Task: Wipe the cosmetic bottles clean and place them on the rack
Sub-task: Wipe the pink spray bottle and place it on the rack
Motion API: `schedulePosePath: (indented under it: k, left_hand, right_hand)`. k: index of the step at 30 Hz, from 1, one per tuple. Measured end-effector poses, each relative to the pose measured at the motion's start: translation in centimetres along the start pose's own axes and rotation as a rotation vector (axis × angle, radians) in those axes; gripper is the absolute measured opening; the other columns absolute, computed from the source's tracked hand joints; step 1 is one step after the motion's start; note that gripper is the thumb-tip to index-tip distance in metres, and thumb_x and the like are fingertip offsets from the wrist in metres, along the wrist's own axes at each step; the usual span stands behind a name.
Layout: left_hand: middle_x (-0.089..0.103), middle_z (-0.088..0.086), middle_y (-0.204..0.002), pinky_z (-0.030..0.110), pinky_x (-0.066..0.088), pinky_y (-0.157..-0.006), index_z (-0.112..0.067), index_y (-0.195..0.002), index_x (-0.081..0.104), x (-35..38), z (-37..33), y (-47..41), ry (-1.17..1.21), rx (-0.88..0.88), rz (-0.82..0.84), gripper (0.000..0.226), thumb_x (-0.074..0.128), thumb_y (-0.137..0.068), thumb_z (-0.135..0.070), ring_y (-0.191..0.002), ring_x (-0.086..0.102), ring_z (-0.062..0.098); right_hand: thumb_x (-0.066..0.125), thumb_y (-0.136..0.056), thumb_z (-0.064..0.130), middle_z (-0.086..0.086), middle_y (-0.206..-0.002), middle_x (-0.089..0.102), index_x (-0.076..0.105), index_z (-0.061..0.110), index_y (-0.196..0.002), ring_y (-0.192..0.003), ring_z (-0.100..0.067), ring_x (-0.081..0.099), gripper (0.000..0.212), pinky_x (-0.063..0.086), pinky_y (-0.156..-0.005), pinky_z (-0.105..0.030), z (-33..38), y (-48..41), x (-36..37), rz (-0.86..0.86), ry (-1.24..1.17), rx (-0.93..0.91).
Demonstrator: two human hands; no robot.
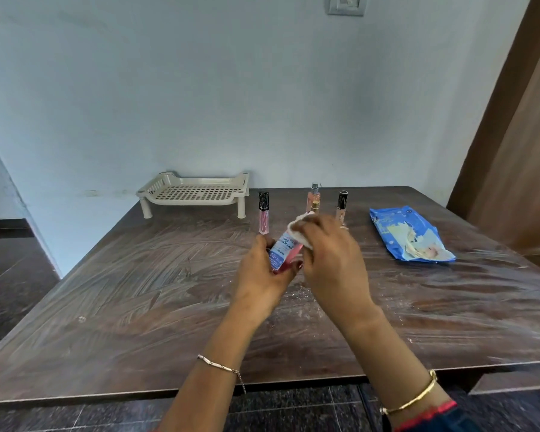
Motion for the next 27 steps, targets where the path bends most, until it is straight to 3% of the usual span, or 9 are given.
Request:
schedulePosePath:
  k: [2, 5, 6, 9, 14, 19, 22, 27]
  left_hand:
    - [0.063, -0.001, -0.094, 0.018, 0.047, -0.062, -0.019, -0.112, 0.044, 0.1, -0.2, 0.1, -0.042, 0.010, 0.005, 0.034, 0.066, -0.085, -0.014, -0.074, 0.059, 0.007]
    - [0.058, -0.005, -0.104, 0.031, 0.049, -0.082, -0.018, -0.128, 0.037, 0.2, -0.1, 0.2, -0.093, 0.042, 0.017, 0.040, 0.052, -0.091, -0.011, -0.092, 0.058, 0.014]
    - [0.059, -0.005, -0.105, 0.032, 0.048, -0.082, -0.019, -0.130, 0.035, 0.1, 0.0, 0.3, -0.110, 0.042, 0.019, 0.043, 0.051, -0.091, -0.012, -0.095, 0.059, 0.016]
    - [0.060, -0.004, -0.107, 0.026, 0.049, -0.075, -0.023, -0.131, 0.033, 0.3, 0.2, 0.6, -0.117, 0.034, 0.056, 0.047, 0.057, -0.091, -0.017, -0.092, 0.061, 0.013]
    - [0.056, -0.006, -0.112, 0.024, 0.050, -0.079, -0.024, -0.131, 0.036, 0.6, -0.6, 1.0, -0.233, 0.118, 0.094, 0.044, 0.057, -0.092, -0.030, -0.093, 0.059, 0.009]
    - [0.058, -0.005, -0.109, 0.020, 0.049, -0.072, -0.025, -0.129, 0.037, 0.5, -0.4, 0.8, -0.221, 0.103, 0.102, 0.041, 0.056, -0.093, -0.031, -0.088, 0.059, 0.007]
    - [0.058, -0.005, -0.106, 0.027, 0.054, -0.077, -0.025, -0.126, 0.039, 0.9, -0.2, 0.9, -0.226, 0.099, 0.123, 0.038, 0.055, -0.093, -0.035, -0.087, 0.060, 0.008]
    - [0.059, -0.006, -0.102, 0.031, 0.054, -0.076, -0.025, -0.123, 0.038, 1.1, -0.5, 1.0, -0.178, 0.095, 0.136, 0.036, 0.054, -0.093, -0.036, -0.085, 0.060, 0.008]
  right_hand:
    - [0.073, -0.068, -0.005, -0.009, -0.103, 0.063, 0.067, 0.004, -0.104, -0.076, -0.025, 0.062, 0.038, 0.052, -0.059, -0.031, 1.2, 1.4, 1.5, 0.107, 0.102, -0.066]
    - [0.076, -0.070, -0.001, -0.006, -0.101, 0.059, 0.065, 0.007, -0.103, -0.075, -0.025, 0.060, 0.035, 0.050, -0.049, -0.034, 2.3, 3.0, 2.9, 0.208, 0.114, -0.140]
    - [0.075, -0.071, 0.000, -0.006, -0.100, 0.059, 0.065, 0.007, -0.102, -0.075, -0.025, 0.060, 0.033, 0.050, -0.049, -0.034, 2.3, 3.0, 2.9, 0.210, 0.110, -0.166]
    - [0.073, -0.071, -0.001, -0.009, -0.102, 0.064, 0.068, 0.004, -0.104, -0.068, -0.024, 0.062, 0.033, 0.052, -0.049, -0.032, 1.3, 2.2, 2.0, 0.169, 0.142, -0.238]
    - [0.071, -0.071, -0.010, -0.015, -0.108, 0.066, 0.068, -0.002, -0.105, -0.076, -0.032, 0.065, 0.035, 0.057, -0.059, -0.038, -3.4, -0.1, 0.3, -0.017, 0.150, -0.064]
    - [0.064, -0.071, -0.010, -0.018, -0.106, 0.065, 0.067, -0.006, -0.105, -0.080, -0.034, 0.066, 0.035, 0.057, -0.060, -0.041, -2.3, 1.4, 0.8, -0.017, 0.097, -0.107]
    - [0.068, -0.068, -0.010, -0.014, -0.106, 0.067, 0.069, -0.003, -0.104, -0.084, -0.032, 0.067, 0.037, 0.058, -0.061, -0.037, -2.4, 1.4, 0.5, -0.037, 0.144, -0.119]
    - [0.071, -0.071, 0.010, -0.008, -0.115, 0.065, 0.068, 0.004, -0.112, -0.087, -0.025, 0.065, 0.042, 0.052, -0.065, -0.028, -3.4, 0.8, 0.1, -0.073, 0.167, -0.017]
Point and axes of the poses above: each hand's wrist, its own y-axis away from the middle knuckle, its own x-axis out of the palm, z = x × y, the point moved 7 cm from there along -y, towards the middle knuckle
